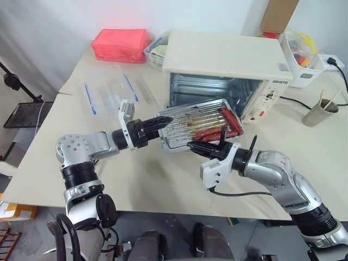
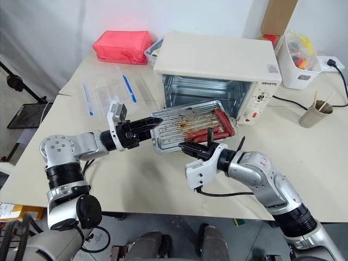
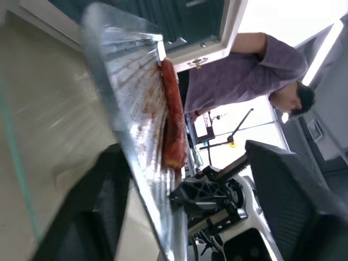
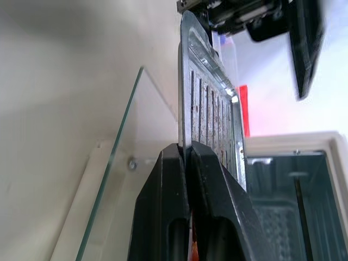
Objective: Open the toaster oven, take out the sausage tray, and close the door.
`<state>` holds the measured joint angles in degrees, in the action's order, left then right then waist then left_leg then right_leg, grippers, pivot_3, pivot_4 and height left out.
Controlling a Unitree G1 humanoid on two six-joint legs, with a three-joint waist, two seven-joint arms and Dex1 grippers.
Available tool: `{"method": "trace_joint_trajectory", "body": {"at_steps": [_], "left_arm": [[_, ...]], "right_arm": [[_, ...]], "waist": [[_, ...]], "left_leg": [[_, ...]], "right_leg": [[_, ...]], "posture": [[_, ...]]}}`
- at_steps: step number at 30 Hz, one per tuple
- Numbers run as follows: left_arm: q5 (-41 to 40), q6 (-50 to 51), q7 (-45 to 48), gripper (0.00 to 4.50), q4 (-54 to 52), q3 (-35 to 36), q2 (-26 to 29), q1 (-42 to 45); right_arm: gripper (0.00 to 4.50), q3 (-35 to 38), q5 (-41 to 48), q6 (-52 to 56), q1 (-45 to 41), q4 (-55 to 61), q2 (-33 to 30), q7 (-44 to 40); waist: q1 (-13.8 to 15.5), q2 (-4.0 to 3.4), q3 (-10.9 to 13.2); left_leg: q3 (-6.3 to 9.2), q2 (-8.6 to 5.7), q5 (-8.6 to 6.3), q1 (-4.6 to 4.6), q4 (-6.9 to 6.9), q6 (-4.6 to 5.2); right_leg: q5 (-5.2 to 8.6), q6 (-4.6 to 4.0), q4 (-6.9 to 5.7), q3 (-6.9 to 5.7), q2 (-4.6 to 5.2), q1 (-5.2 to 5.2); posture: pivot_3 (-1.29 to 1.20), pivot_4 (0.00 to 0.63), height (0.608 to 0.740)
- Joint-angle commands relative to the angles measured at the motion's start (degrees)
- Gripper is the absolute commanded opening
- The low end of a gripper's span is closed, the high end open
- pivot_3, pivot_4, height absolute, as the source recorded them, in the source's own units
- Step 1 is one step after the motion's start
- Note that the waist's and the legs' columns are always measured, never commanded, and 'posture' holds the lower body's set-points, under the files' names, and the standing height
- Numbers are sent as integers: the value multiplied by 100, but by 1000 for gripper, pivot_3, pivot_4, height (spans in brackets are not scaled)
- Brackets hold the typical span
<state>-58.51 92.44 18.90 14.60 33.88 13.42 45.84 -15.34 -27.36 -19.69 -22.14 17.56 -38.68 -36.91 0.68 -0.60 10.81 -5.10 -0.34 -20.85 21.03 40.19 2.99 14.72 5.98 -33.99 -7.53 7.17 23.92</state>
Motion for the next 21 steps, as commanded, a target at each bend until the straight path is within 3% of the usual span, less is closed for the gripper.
{"method": "trace_joint_trajectory", "body": {"at_steps": [1, 9, 17, 21], "left_arm": [[-465, 6, -345, 2210, 37, 115, -96, 63], [-1566, 6, -1279, 97, 588, 76, -114, -130], [-2747, -14, -2873, 19, 1194, 391, -248, -220], [-4002, -450, -3968, 0, 1178, 145, -223, -510]], "right_arm": [[0, -37, 231, -150, -105, 54, 24, -114], [0, -102, 345, -236, -240, -28, 84, -210], [0, -49, 766, 59, -153, 25, 145, -551], [1055, 14, 996, 113, -106, 103, 186, -621]], "waist": [[4, 0, 0], [-22, 0, -1], [-31, 6, -1], [-50, 7, -2]], "left_leg": [[0, 0, 0, -1, 0, 0], [0, -1, 0, -4, -1, -1], [3, -2, 0, -11, -2, -1], [3, -2, -1, -17, -3, -1]], "right_leg": [[0, 0, 0, 1, 1, 0], [0, 0, -2, 4, 1, 0], [0, 0, -6, 14, 4, -6], [0, 0, -8, 17, 6, -8]], "posture": [[0, 150, 740], [0, 150, 740], [0, 150, 740], [0, 150, 740]]}}
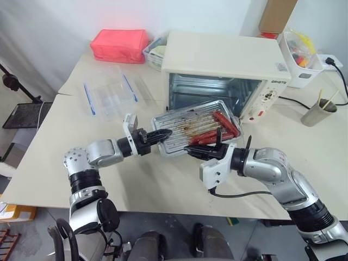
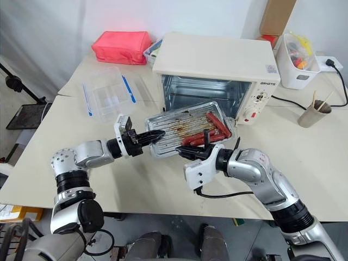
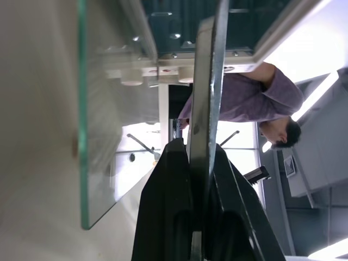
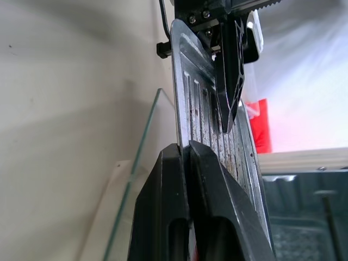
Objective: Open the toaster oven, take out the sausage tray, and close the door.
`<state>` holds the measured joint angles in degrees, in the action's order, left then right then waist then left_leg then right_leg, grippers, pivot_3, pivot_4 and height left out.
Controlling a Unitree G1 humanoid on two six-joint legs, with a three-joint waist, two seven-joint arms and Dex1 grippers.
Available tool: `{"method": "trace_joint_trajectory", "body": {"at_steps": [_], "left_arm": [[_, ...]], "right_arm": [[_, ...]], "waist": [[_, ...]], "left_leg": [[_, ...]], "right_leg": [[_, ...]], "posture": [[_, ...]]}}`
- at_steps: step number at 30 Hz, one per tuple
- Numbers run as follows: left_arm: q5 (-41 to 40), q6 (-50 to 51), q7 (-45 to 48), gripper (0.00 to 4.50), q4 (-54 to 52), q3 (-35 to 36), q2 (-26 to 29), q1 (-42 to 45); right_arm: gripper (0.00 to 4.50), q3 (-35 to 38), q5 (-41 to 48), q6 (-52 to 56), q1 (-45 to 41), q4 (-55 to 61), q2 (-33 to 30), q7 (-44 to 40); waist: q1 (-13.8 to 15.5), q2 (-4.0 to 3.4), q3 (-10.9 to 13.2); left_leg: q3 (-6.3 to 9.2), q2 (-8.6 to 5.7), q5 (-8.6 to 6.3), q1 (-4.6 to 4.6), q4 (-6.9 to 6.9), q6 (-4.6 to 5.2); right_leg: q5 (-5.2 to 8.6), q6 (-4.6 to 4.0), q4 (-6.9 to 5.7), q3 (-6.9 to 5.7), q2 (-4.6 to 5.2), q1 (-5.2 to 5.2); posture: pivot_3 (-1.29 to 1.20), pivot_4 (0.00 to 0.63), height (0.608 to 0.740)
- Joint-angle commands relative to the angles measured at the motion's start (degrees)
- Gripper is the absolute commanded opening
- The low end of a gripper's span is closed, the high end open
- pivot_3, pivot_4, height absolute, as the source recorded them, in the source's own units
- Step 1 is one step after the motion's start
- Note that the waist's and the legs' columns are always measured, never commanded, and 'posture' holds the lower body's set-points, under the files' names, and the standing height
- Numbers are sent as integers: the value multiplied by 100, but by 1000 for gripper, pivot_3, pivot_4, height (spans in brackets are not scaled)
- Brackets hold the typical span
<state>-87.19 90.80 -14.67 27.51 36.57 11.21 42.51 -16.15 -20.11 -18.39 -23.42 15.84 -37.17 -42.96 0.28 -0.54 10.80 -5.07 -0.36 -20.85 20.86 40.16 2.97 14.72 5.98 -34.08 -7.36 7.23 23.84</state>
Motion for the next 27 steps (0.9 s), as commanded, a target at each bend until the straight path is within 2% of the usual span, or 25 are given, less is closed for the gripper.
{"method": "trace_joint_trajectory", "body": {"at_steps": [1, 2, 4, 8, 11, 15, 18, 23, 27], "left_arm": [[-1650, -545, -932, 0, -246, -326, 8, -323], [-2125, -812, -1228, 0, -416, -524, 29, -474], [-2546, -1146, -1557, 0, -684, -669, -3, -654], [-2581, -1376, -1649, 0, -1183, -514, -20, -977], [-2581, -1385, -1471, 0, -1446, -408, 65, -1262], [-2581, -1300, -953, 0, -1813, -262, 427, -1904], [-2581, -1373, -495, 0, -2137, -90, 632, -2446], [-2581, -1605, 313, 0, -2758, 132, 782, -3363], [-2581, -1934, 635, 0, -3230, 245, 669, -4065]], "right_arm": [[1385, 105, 328, -72, 34, 286, 24, -21], [1749, 119, 405, -107, 59, 304, 7, -36], [2351, 156, 534, -196, 107, 323, -24, -42], [3602, 461, 1281, -313, 435, 415, -132, -128], [3602, 686, 1732, -799, 679, 280, -468, -362], [2723, 1354, 2830, -1299, 1127, -330, -891, -744], [1742, 1856, 3118, -1608, 1319, -1151, -1089, -876], [22, 2266, 3428, -1821, 1416, -2478, -1264, -1247], [22, 2239, 3714, -1418, 1171, -3437, -1185, -1732]], "waist": [[-17, 0, 0], [-18, 0, 0], [-15, 2, 1], [-4, 4, 0], [0, 4, -1], [-20, 10, 0], [-27, 10, 0], [-28, 10, 0], [-36, 10, 0]], "left_leg": [[1, 0, -1, -6, -1, -2], [1, -1, -2, -15, -5, -3], [1, -1, -3, -31, -9, -6], [-1, -5, -4, -37, -7, -6], [-6, -8, -4, -45, -8, -6], [-13, -3, -4, -55, -17, -6], [-21, 2, -4, -58, -16, -6], [-28, 4, -4, -62, -16, -7], [-27, 6, -5, -63, -14, -9]], "right_leg": [[0, 0, -3, 3, 5, -2], [0, 0, -3, 5, 8, -8], [1, -1, -4, 10, 16, -20], [1, -2, -5, 11, 7, -29], [1, -2, -2, 13, 4, -38], [2, -3, 5, 22, -6, -43], [3, -5, 6, 32, -10, -43], [5, -8, 7, 43, -4, -45], [6, -10, 7, 47, 22, -46]], "posture": [[0, 150, 740], [0, 150, 740], [0, 150, 740], [0, 150, 740], [0, 150, 740], [0, 150, 740], [0, 150, 740], [0, 150, 740], [0, 150, 740]]}}
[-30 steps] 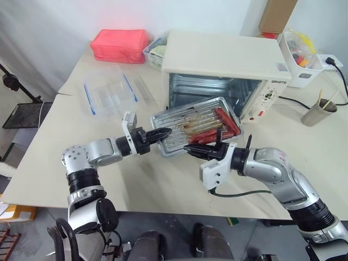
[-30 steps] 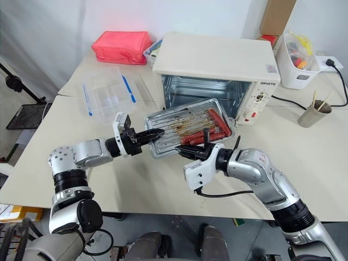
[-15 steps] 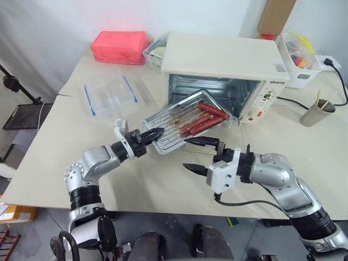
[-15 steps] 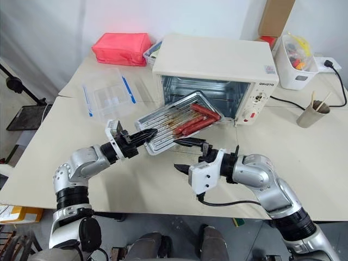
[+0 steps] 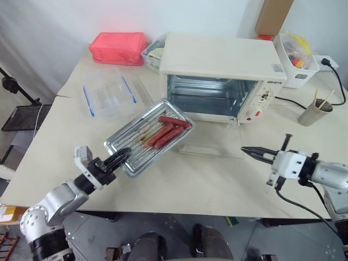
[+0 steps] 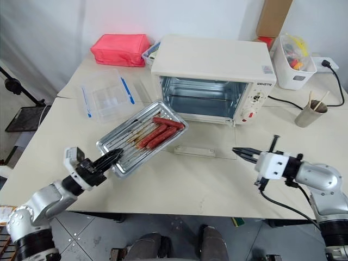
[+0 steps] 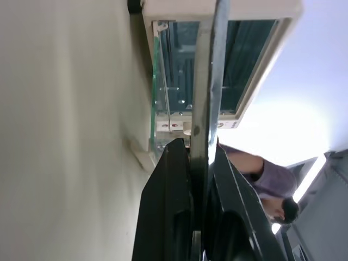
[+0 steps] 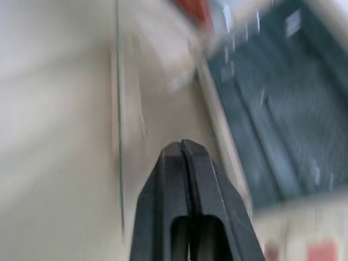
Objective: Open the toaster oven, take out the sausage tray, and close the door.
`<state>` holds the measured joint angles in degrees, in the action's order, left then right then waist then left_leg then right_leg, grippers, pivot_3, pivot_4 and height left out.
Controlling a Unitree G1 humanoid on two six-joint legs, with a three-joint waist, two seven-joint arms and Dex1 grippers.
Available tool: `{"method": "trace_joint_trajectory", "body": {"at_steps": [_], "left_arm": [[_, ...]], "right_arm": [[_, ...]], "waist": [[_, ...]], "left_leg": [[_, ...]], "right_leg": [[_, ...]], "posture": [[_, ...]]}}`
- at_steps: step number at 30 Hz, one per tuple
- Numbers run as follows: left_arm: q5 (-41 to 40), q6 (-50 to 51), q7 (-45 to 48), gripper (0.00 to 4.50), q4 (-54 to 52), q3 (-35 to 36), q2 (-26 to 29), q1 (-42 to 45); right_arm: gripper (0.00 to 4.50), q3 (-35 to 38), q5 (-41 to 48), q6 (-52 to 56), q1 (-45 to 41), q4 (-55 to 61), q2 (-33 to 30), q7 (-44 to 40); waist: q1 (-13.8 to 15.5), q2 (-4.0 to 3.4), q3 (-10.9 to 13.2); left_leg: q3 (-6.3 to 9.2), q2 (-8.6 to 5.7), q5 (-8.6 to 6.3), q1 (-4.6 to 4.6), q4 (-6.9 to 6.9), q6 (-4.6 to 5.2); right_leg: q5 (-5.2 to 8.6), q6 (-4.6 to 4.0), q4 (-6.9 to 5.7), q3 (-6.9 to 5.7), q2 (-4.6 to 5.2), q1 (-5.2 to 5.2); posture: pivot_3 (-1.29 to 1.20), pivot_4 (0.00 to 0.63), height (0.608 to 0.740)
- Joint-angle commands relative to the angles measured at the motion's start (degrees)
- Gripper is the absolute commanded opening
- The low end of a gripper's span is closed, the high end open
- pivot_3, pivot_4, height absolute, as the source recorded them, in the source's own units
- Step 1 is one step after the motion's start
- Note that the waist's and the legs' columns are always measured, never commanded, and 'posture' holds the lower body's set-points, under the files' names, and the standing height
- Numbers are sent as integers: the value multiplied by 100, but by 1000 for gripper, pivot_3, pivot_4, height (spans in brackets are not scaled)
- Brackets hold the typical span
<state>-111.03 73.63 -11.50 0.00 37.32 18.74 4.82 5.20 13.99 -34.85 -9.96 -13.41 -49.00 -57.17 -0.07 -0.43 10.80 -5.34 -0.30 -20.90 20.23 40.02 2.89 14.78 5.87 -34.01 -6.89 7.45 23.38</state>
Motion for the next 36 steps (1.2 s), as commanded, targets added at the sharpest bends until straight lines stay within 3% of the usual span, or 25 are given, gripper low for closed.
{"method": "trace_joint_trajectory", "body": {"at_steps": [1, 8, 13, 21, 29, 36], "left_arm": [[-197, -335, 335, 0, -607, 189, -169, -431], [-197, -1371, -85, 0, -1512, 262, -1071, -1142], [-197, -1707, -69, 0, -1882, 221, -1477, -1529], [-197, -1597, 267, 0, -1453, 524, -1376, -1863], [-197, -1472, 326, 0, -1206, 717, -1384, -1828], [-197, -1327, 350, 0, -1226, 618, -1208, -1905]], "right_arm": [[22, 68, 303, 288, -289, -764, 42, -400], [22, -152, 136, 705, -1092, -2178, 439, -854], [22, -248, 199, 996, -1369, -2536, 790, -1212], [22, 245, 1210, 2073, -1529, -1803, 1255, -1493], [22, 881, 2176, 3659, -1836, -638, 1303, -1054], [22, 1135, 2494, 4391, -2188, 188, 1387, -352]], "waist": [[-6, 0, 0], [-7, -3, -1], [-4, -5, -2], [-5, -21, -2], [-4, -32, -5], [-5, -36, -6]], "left_leg": [[-1, 0, 0, -2, 0, -1], [-1, 2, -4, -5, 3, -7], [-1, 3, -6, -5, 3, -10], [-1, 6, -15, -2, 3, -16], [-2, 10, -27, -2, -2, -20], [-7, 11, -43, 0, -3, -35]], "right_leg": [[0, 0, -1, 2, 2, -1], [3, -7, 7, 6, 13, 0], [7, -13, 13, 5, 14, 3], [9, -19, 13, 6, 17, 11], [12, -24, 11, 4, 22, 20], [12, -24, 11, 5, 24, 25]], "posture": [[0, 150, 740], [0, 150, 740], [0, 150, 740], [0, 150, 740], [0, 150, 740], [0, 150, 740]]}}
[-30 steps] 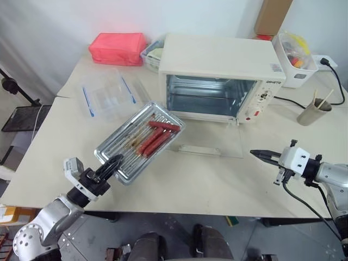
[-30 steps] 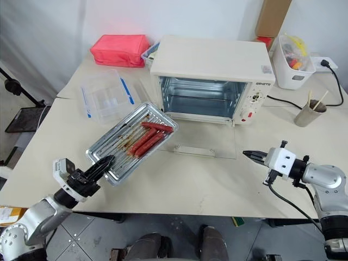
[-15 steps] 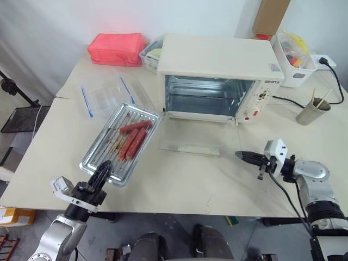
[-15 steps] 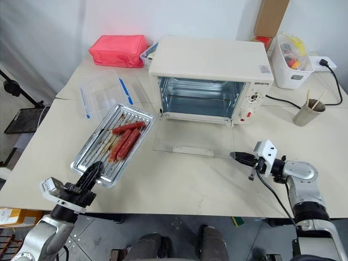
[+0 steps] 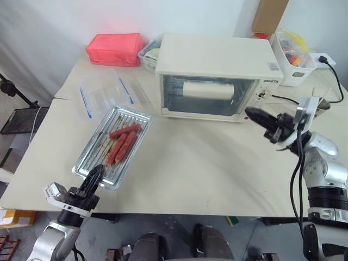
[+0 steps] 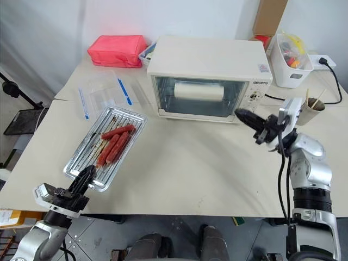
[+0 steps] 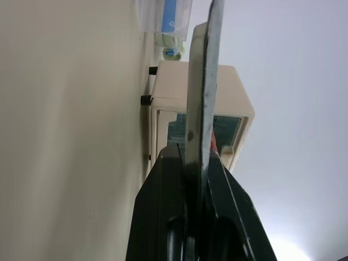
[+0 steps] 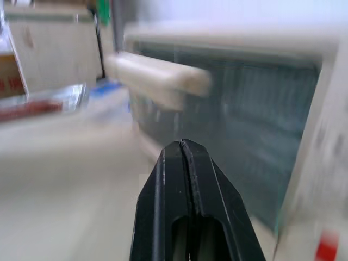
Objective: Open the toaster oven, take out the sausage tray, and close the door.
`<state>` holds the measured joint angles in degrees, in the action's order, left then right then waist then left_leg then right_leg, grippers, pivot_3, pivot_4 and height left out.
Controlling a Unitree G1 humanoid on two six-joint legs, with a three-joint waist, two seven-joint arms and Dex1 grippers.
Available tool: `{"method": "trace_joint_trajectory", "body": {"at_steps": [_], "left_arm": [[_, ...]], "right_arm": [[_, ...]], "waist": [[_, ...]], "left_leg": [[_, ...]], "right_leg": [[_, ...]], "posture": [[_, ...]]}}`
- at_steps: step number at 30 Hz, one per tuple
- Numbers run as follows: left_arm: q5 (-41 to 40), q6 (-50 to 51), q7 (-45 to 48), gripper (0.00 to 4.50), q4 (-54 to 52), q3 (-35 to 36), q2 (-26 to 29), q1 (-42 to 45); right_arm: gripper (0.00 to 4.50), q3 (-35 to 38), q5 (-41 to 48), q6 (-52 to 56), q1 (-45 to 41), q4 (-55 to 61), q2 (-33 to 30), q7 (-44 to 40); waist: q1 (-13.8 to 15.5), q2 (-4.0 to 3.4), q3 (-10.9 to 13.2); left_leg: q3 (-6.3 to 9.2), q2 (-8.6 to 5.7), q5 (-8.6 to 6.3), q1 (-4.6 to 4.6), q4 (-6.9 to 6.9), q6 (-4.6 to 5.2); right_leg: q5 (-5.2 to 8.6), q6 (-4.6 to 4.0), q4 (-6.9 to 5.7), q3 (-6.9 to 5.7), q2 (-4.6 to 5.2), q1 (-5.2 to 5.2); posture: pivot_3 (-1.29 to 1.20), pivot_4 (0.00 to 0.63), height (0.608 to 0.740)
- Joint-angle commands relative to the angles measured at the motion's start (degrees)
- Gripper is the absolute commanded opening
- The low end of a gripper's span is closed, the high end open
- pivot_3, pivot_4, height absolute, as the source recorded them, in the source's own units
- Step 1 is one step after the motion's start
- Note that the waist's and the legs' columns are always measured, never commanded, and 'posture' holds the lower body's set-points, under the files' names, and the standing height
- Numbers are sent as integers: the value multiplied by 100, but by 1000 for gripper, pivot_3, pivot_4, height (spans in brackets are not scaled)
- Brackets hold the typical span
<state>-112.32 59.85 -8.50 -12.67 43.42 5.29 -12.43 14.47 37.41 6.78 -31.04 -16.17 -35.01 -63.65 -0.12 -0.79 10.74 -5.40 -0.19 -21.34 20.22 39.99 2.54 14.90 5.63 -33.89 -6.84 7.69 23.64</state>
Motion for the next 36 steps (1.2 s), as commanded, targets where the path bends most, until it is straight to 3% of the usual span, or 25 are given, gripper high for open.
{"method": "trace_joint_trajectory", "body": {"at_steps": [1, 4, 6, 9, 15, 21, 27, 36], "left_arm": [[-68, 64, 46, 0, 12, -25, 177, -188], [-68, 107, 21, 0, -82, -178, 402, -126], [-68, 161, 45, 0, -89, -285, 586, -96], [-68, 337, 126, 0, -1, -550, 1009, 14], [-68, 781, 68, 0, 610, -1482, 1835, 779], [-68, 1143, -149, 0, 1575, -2477, 2205, 2147], [-32, 1491, -278, 0, 2943, -3465, 2174, 3628], [2466, 2206, 1023, 0, 4783, -4285, 1814, 5617]], "right_arm": [[22, 204, 136, 294, -60, 580, -30, 369], [22, 95, -238, 125, 492, 1044, -208, 348], [22, 123, 113, 512, 875, 1375, -386, -101], [569, 217, -20, 141, 1576, 1757, -530, -488], [2554, 489, -279, -613, 2830, 2358, -609, -858], [4448, 955, -170, -674, 3805, 2964, -597, -752], [4482, 1467, -93, -630, 4694, 3577, -491, -496], [4482, 2131, 60, -547, 5839, 4310, -347, -161]], "waist": [[0, 0, 0], [14, 0, 0], [59, 2, 0], [75, 1, 0], [133, 1, 1], [164, 1, 1], [169, 5, 0], [417, 4, -1]], "left_leg": [[0, 0, -3, 1, -1, -3], [0, 0, -7, 3, -4, -4], [8, 0, -7, 6, -4, -2], [6, -2, -2, 13, -4, 22], [0, -3, -15, 4, 1, -3], [0, -7, -15, 2, 1, -6], [-4, -13, 4, 4, 1, 27], [-6, -38, 9, -3, 2, 8]], "right_leg": [[0, 0, 0, 0, 0, 2], [0, 0, 1, 0, 0, 4], [0, 0, 1, 0, -1, 3], [0, 1, -1, 3, -3, 3], [-1, 2, 1, 12, -5, -2], [-2, 4, -10, 15, -11, -3], [-8, 15, -16, 14, -32, -10], [-20, 37, 7, 37, -46, -20]], "posture": [[0, 150, 740], [0, 150, 740], [0, 150, 740], [0, 150, 740], [0, 150, 740], [0, 150, 740], [0, 150, 740], [0, 150, 740]]}}
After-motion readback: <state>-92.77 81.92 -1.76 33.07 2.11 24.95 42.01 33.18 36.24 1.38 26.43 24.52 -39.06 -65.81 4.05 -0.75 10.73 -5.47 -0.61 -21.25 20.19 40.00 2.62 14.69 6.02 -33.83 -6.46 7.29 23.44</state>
